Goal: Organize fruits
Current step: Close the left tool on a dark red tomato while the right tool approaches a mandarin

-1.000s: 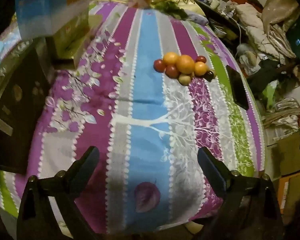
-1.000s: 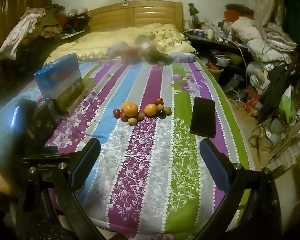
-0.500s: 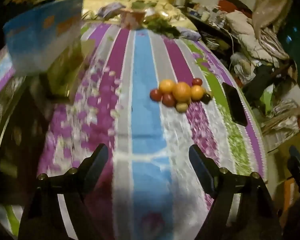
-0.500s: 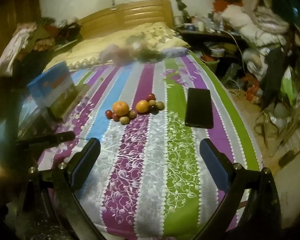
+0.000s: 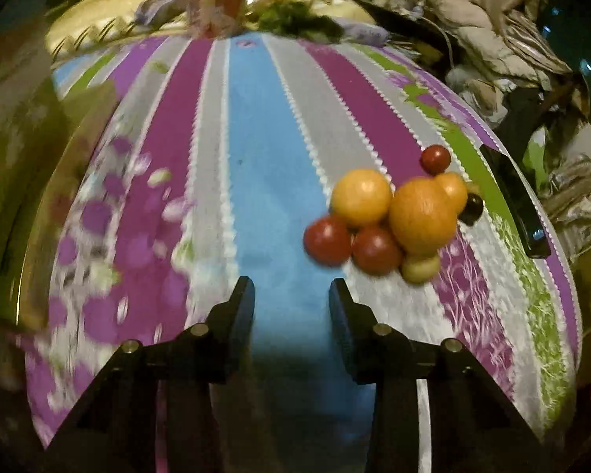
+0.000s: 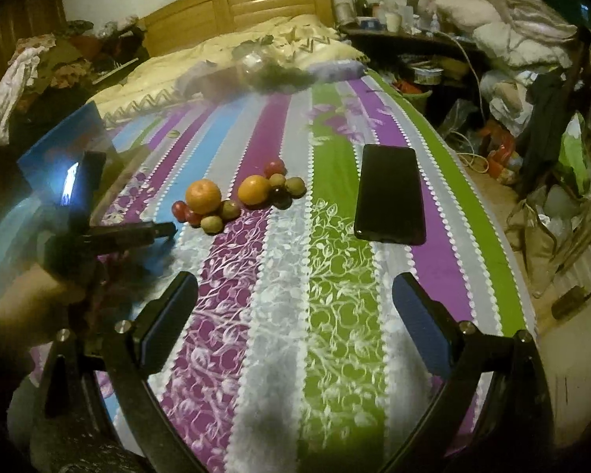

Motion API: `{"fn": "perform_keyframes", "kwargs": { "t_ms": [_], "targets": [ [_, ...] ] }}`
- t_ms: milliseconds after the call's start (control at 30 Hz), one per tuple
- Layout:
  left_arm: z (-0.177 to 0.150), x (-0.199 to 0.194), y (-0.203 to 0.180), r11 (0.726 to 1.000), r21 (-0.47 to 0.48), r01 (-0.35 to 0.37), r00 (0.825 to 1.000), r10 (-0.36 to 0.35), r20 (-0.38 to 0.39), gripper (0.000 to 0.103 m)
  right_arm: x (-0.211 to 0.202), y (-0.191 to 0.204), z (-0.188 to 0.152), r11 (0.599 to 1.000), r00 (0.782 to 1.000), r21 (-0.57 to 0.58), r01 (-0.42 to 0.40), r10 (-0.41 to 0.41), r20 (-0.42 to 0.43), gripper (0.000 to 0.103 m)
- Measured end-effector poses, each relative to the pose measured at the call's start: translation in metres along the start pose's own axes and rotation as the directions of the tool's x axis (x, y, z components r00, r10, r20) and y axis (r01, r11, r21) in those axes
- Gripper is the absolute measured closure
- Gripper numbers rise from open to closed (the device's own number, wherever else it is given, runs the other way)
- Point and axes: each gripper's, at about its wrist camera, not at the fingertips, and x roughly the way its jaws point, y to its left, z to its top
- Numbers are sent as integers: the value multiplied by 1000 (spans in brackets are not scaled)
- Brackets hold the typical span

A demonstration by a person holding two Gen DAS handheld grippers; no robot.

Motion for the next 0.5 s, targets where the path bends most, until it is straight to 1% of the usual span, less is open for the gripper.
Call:
{"fn": "perform_keyframes", "kwargs": {
  "t_ms": [200,300,400,433,500],
  "targets": [
    [15,12,-6,997,59,43,999,-44,15,62,22,3,15,1000,1000,12,-19,19,-10,4],
    [19,14,0,996,41,82,996,-83,27,60,28,11,25,999,999,-9,-41,41,7,4],
    [22,17,5,993,15,117,993,-117,29,60,41,22,39,997,997,-53,-61,63,32,4],
    [22,18,5,993,16,120,992,-121,34,61,46,25,45,996,997,-64,-63,65,36,5],
    [22,21,7,992,16,125,991,-125,45,62,55,29,58,995,997,-69,-74,76,25,12]
  ]
}}
